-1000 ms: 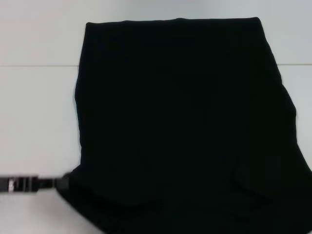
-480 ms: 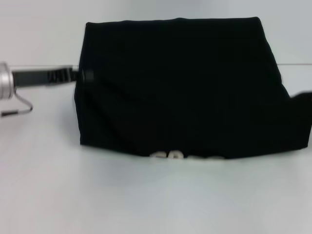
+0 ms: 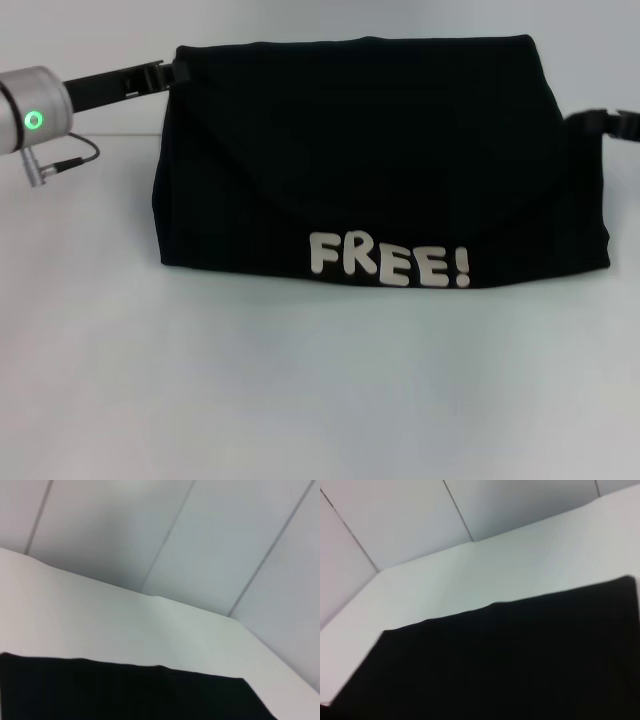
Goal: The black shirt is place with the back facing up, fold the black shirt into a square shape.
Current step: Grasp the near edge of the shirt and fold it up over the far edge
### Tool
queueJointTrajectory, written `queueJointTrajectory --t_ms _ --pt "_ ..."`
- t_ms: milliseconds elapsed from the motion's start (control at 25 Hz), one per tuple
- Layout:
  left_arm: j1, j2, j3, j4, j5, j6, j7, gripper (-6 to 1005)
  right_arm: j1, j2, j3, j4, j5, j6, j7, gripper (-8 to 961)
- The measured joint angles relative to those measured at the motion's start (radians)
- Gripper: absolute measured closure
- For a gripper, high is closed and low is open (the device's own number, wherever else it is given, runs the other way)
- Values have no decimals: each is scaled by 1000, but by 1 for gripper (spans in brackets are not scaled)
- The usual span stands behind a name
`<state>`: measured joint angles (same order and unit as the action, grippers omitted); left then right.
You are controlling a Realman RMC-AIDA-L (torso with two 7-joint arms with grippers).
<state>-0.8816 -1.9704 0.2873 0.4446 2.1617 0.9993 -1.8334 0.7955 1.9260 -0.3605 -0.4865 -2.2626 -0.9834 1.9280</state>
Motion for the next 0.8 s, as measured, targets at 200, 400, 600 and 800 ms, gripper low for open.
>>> queueJointTrajectory --t_ms 200,400,600,800 --pt "-34 -11 1 -44 -9 -119 58 974 81 3 -64 66 0 162 0 897" --pt "-49 -36 2 -73 -10 -214 114 974 116 10 -94 117 0 261 -4 896" --pt "-57 -65 3 -94 -10 -303 166 972 119 32 -95 146 0 343 -2 894" --pt "-56 -91 3 -103 -4 -368 174 968 104 61 -82 149 7 383 0 893"
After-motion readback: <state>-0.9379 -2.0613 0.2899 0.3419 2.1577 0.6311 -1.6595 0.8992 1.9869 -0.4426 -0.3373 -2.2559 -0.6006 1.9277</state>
